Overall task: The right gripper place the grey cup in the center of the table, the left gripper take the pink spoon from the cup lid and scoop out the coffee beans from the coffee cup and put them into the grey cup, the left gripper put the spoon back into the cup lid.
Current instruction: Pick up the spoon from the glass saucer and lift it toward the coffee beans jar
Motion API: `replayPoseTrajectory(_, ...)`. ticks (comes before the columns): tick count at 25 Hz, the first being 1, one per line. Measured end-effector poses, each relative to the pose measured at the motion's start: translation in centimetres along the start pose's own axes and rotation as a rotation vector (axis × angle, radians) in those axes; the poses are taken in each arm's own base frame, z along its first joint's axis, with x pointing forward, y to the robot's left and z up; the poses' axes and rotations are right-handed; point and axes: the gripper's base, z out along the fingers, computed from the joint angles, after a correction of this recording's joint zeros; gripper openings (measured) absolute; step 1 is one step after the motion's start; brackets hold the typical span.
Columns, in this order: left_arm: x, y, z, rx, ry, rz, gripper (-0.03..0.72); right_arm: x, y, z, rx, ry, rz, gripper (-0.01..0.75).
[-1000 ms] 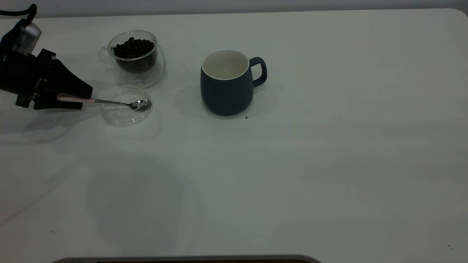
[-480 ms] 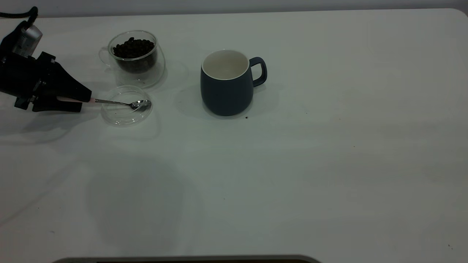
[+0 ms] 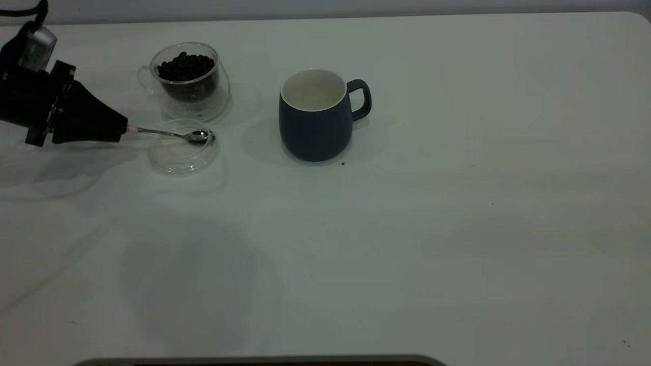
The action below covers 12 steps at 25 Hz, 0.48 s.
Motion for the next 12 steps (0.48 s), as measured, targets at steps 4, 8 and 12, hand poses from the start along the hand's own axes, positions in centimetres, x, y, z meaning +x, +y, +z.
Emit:
replayPoseTrajectory(4, 0.06, -0.27, 0.00, 0.029, 0.006, -0.003, 0.134, 0.00, 0.00, 0.00, 0.000, 0.000, 0.000, 0.372)
replayPoseTrajectory(8, 0.13, -0.36, -0.01, 0.040, 0.014, -0.001, 0.134, 0.00, 0.00, 0.00, 0.000, 0.000, 0.000, 0.372)
replayPoseTrajectory(12, 0.13, -0.65, -0.22, 0.046, 0.028, 0.014, 0.130, 0.00, 0.00, 0.00, 0.000, 0.000, 0.000, 0.372)
